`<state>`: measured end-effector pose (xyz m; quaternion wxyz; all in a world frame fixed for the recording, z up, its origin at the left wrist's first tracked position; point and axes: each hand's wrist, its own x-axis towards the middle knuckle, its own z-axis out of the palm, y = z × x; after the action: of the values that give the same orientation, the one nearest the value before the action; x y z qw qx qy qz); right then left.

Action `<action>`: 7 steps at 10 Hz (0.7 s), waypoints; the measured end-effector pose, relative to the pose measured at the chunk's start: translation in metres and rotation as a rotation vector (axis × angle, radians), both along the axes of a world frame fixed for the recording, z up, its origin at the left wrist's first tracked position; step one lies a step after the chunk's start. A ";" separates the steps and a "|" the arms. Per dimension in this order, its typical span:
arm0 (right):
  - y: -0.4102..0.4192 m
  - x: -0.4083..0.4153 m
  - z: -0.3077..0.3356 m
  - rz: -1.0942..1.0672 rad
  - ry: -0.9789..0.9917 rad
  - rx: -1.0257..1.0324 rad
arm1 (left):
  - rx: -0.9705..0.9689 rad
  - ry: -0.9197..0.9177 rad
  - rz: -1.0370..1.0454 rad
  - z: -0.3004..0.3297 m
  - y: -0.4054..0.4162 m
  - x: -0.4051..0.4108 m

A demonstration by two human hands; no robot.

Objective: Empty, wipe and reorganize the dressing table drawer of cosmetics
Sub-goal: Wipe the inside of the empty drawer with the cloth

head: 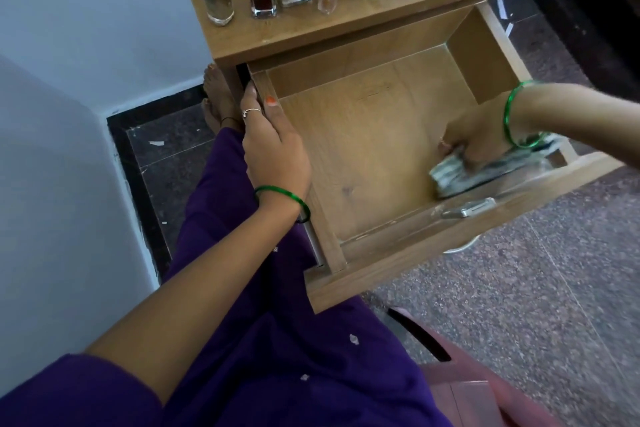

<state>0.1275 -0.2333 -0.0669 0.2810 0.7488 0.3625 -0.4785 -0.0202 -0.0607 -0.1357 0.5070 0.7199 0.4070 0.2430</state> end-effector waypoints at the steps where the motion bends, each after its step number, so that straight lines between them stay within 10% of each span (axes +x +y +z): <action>1: 0.000 0.008 0.021 0.048 -0.251 -0.017 | -0.004 0.007 0.001 0.000 0.001 0.000; 2: 0.018 -0.020 0.038 -0.208 0.069 0.095 | 0.002 0.025 -0.002 0.003 0.000 0.001; 3: 0.035 -0.027 -0.003 -0.543 0.800 0.499 | 0.005 0.026 0.003 0.003 0.001 0.000; 4: 0.031 -0.032 -0.051 0.284 0.537 0.437 | 0.005 0.018 0.001 0.001 0.001 0.000; 6: 0.042 -0.015 0.005 0.257 -0.143 -0.189 | 0.015 0.008 -0.019 -0.002 0.002 0.000; 7: 0.034 -0.005 0.003 0.206 -0.242 -0.186 | 0.020 0.016 -0.013 -0.002 0.003 0.001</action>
<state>0.1223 -0.1990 -0.0635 0.4380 0.7305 0.3550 -0.3853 -0.0191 -0.0573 -0.1373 0.4980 0.7296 0.4037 0.2380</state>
